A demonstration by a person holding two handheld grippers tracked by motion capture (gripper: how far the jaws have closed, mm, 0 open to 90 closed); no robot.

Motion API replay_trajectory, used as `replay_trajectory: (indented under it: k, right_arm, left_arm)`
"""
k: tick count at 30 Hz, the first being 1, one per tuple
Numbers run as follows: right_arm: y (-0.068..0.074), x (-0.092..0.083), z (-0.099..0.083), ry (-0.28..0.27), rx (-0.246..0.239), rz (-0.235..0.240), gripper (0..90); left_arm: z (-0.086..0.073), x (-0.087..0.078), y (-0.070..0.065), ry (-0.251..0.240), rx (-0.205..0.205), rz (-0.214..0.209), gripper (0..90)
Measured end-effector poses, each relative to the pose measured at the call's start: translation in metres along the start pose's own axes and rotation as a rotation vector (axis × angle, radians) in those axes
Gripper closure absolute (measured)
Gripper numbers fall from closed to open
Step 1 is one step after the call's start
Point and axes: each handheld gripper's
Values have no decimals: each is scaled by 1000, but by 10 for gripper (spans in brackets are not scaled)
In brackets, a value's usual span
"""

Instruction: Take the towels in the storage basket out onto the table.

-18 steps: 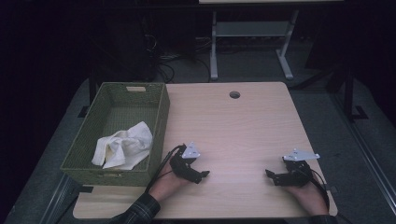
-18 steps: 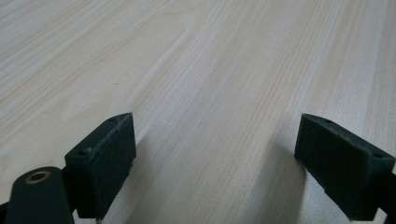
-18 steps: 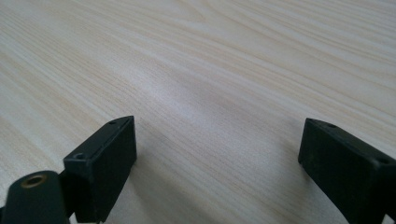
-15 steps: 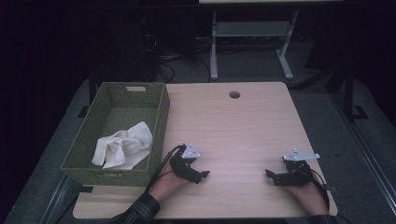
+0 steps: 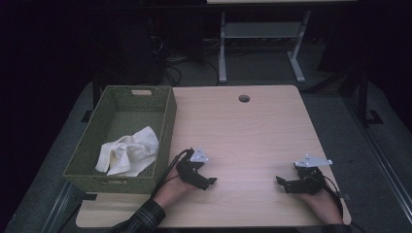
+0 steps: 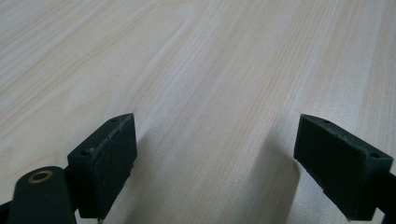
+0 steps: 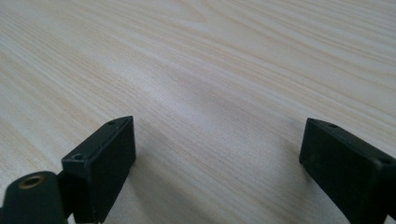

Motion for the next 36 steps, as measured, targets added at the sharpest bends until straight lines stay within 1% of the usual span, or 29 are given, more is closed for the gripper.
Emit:
replay_trajectory:
  k: [4, 5, 6, 7, 10, 11, 13, 21, 22, 25, 27, 31, 33, 34, 36]
  right_arm:
    - [0, 0, 0, -1, -3, -2, 103]
    - [0, 0, 0, 2, 3, 0, 103]
    - [0, 0, 0, 2, 3, 0, 103]
    - [0, 0, 0, 2, 3, 0, 102]
    - [0, 0, 0, 2, 3, 0, 103]
    - [0, 0, 0, 2, 3, 0, 103]
    - [0, 0, 0, 2, 3, 0, 103]
    - [0, 0, 0, 0, 4, 0, 103]
    - [0, 0, 0, 0, 4, 0, 103]
    - [0, 0, 0, 2, 3, 0, 103]
    - [0, 0, 0, 1, 3, 0, 102]
    - [0, 0, 0, 2, 3, -1, 103]
    - [0, 0, 0, 2, 2, -1, 103]
    - [0, 0, 0, -1, -2, -2, 103]
    - [0, 0, 0, 0, -5, -1, 98]
  left_arm:
    - [3, -3, 0, 3, 1, 3, 124]
    - [4, -4, 0, 3, 3, 8, 124]
    - [4, -5, -1, -7, -2, 10, 124]
    - [5, -6, 0, -1, 7, 15, 124]
    - [6, -8, 0, -7, 4, 17, 124]
    - [7, -9, 0, 0, 6, 20, 124]
    - [8, -9, -1, 2, 13, 20, 124]
    - [11, -14, 0, -2, 11, 24, 124]
    - [12, -16, 0, -5, 0, 21, 124]
    - [12, -17, -1, -9, 1, 23, 126]
    - [14, -19, -1, -1, 6, 21, 126]
    - [18, -24, -2, -8, 14, 23, 126]
    - [19, -26, -1, -11, 14, 25, 126]
    - [20, -26, -1, -15, 6, 26, 127]
    - [21, -27, -1, -14, 8, 27, 128]
Point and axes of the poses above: each handheld gripper's, and its own axes: x roughly forward along the jaws, z roughly out of its top, y roughly to its left, and after that the axes turned 1 degree about y, right-handed
